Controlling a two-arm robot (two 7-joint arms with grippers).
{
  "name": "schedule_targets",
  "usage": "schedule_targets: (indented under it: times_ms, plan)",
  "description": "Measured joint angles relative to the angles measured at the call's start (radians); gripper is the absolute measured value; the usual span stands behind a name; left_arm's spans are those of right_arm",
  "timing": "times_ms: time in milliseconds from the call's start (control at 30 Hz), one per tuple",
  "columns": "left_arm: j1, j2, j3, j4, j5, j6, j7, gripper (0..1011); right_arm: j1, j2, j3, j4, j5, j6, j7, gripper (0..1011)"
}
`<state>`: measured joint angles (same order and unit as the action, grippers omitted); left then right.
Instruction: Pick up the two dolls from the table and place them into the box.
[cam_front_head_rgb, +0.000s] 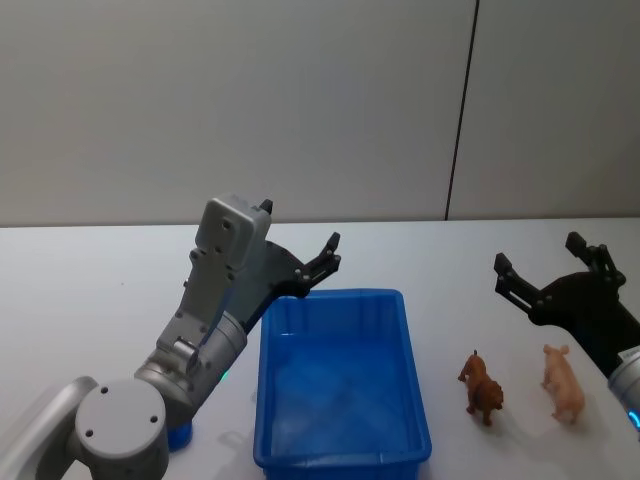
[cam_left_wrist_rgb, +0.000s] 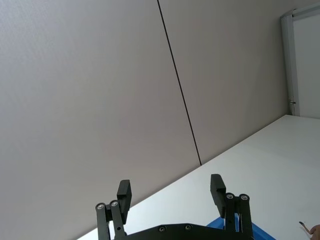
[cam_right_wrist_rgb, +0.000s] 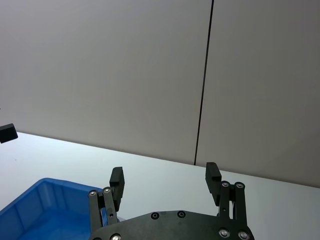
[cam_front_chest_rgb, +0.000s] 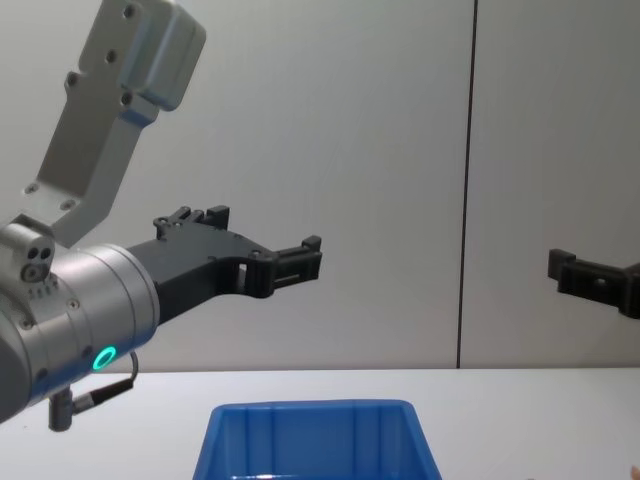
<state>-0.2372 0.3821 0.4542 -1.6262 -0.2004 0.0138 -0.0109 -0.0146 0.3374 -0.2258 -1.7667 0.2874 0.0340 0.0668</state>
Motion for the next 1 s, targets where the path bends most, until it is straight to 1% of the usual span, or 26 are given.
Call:
schedule_targets:
  times_ms: [833,1000]
  plan:
    - [0.0,0.0,0.0,0.0,0.0,0.0,0.0,1001,0.0,0.0,0.0,0.0,0.0,0.0,0.001,1001]
    - [0.0,0.0,0.0,0.0,0.0,0.0,0.0,1001,0.001,0.007,0.008,0.005,0.012,0.002,0.01,1001]
